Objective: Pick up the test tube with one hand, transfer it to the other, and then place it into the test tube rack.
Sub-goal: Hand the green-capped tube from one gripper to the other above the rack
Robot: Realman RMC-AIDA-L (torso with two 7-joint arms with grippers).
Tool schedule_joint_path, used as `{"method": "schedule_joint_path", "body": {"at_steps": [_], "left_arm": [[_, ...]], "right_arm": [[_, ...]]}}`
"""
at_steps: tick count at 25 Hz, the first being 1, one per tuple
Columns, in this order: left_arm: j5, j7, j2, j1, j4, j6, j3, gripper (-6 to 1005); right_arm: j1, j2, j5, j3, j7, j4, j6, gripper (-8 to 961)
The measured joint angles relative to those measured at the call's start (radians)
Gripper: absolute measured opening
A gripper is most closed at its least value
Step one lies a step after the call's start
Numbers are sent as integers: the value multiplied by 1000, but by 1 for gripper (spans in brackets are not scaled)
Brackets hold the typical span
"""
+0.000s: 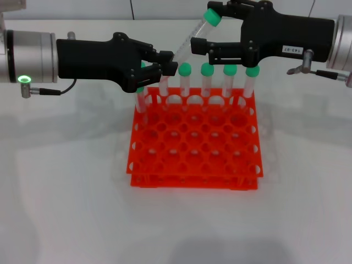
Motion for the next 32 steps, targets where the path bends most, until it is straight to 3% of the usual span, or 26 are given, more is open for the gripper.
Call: {"method": "schedule_joint_path", "body": {"at_steps": [15,26,28,32], "left_arm": [[0,10,0,-1,0,0,-3,162],[0,10,0,0,0,0,-2,160],[0,10,0,0,0,0,-1,159],[0,10,0,0,0,0,-1,159]], "right_arm": [[2,-3,12,7,-6,19,13,736],[2,-2,12,8,-6,19,16,605],[2,-2,12,8,-6,19,16,523],[4,-2,12,8,-6,19,16,515]]}}
